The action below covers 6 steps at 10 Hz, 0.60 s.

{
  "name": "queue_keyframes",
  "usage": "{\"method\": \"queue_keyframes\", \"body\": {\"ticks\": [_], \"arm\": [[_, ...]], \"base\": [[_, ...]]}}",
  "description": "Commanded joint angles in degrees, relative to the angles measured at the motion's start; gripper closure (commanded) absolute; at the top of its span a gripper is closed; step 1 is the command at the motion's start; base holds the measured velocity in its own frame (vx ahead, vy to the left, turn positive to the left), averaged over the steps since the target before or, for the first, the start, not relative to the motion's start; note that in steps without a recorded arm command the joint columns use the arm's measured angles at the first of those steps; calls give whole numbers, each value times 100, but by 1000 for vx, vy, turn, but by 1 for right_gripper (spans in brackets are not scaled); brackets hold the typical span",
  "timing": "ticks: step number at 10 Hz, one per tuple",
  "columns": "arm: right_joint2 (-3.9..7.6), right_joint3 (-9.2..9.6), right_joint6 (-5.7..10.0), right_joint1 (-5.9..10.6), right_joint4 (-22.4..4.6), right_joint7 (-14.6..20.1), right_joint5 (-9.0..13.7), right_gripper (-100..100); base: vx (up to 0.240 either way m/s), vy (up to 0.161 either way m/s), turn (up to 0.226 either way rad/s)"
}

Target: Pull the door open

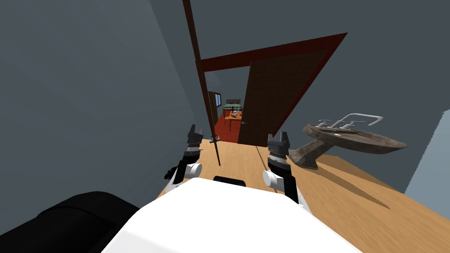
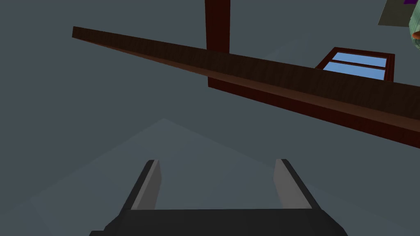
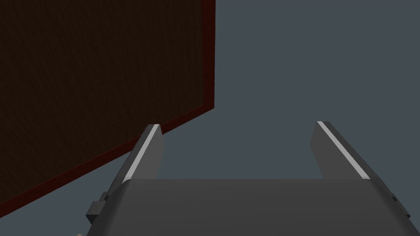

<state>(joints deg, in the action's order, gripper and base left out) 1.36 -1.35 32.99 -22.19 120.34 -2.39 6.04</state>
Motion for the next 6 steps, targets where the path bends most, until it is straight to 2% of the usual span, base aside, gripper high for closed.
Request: {"method": "queue_keyframes", "body": {"ticks": [1, 6], "arm": [[39, -25, 37, 75, -188, -27, 48, -100], [125, -66, 166, 336, -851, -149, 188, -100]], "base": [[56, -31, 47], [72, -46, 58]]}}
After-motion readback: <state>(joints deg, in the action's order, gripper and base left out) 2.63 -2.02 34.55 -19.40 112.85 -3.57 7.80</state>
